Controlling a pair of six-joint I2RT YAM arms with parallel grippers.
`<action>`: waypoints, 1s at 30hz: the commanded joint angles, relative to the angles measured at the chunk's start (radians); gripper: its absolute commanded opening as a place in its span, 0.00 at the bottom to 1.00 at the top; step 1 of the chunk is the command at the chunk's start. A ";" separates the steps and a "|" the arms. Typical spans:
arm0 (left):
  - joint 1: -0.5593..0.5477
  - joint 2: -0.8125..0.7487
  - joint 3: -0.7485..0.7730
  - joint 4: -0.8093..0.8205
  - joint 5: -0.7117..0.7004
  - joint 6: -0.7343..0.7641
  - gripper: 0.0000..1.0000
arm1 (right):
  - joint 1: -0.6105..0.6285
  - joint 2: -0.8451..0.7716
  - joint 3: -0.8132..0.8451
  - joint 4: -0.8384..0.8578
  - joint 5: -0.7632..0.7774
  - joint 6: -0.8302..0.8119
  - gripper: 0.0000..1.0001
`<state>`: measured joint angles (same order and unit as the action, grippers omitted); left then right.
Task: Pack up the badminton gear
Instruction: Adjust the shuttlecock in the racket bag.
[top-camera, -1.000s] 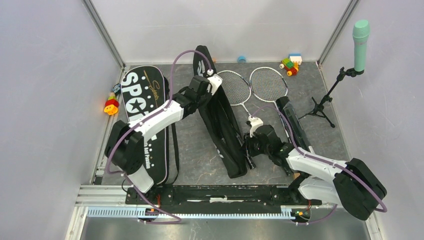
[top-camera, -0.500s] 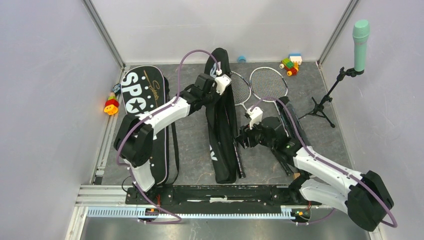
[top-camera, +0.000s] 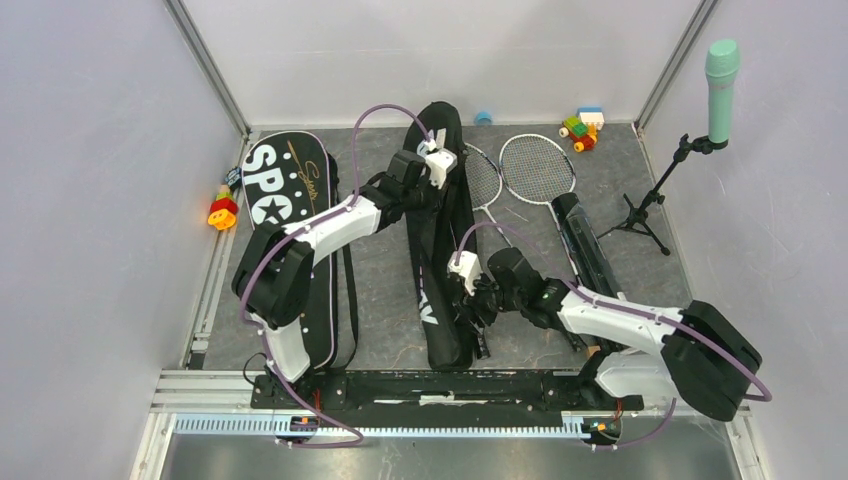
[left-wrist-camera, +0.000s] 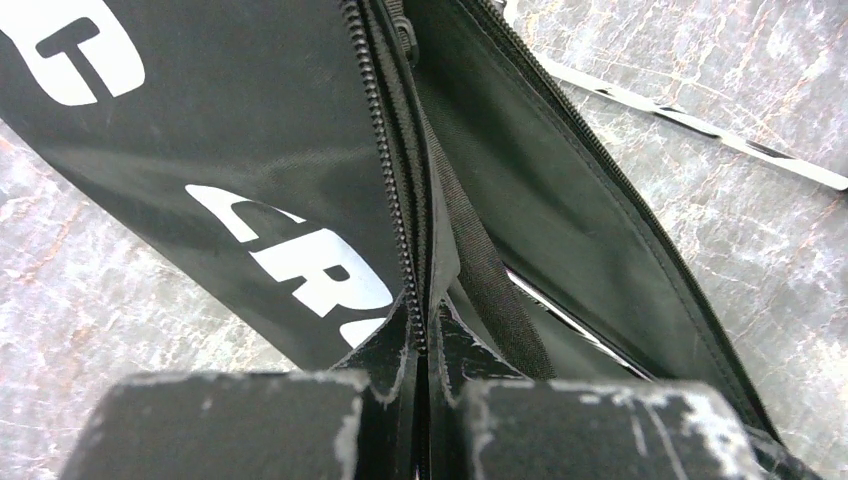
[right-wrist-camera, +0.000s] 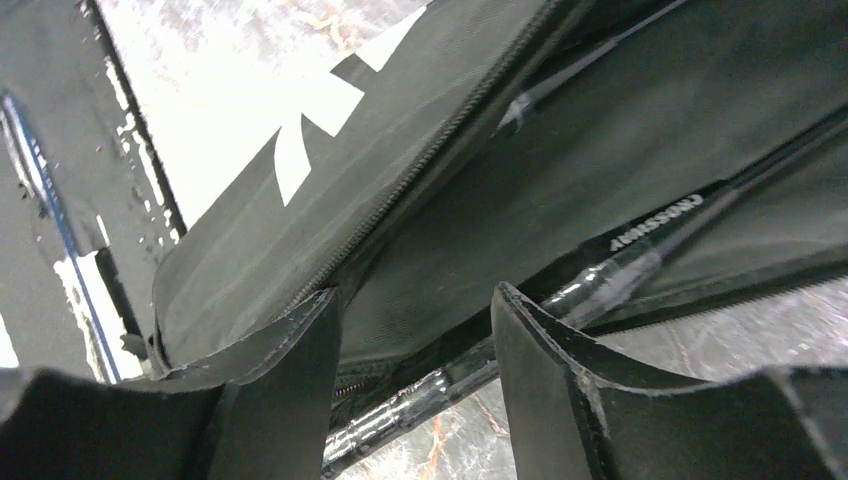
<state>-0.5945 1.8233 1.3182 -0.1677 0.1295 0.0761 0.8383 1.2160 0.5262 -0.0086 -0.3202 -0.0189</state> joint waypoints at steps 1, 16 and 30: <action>0.027 -0.018 -0.030 0.074 0.096 -0.125 0.02 | 0.006 0.052 0.042 0.042 -0.186 -0.076 0.62; 0.071 -0.104 -0.295 0.481 0.191 -0.593 0.02 | 0.008 0.091 -0.108 0.240 -0.439 0.017 0.69; 0.104 -0.219 -0.443 0.676 0.270 -0.785 0.02 | 0.082 0.112 -0.162 0.204 -0.321 -0.033 0.69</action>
<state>-0.4984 1.7020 0.8955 0.3790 0.3241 -0.6044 0.9100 1.3025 0.3748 0.2317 -0.7017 -0.0551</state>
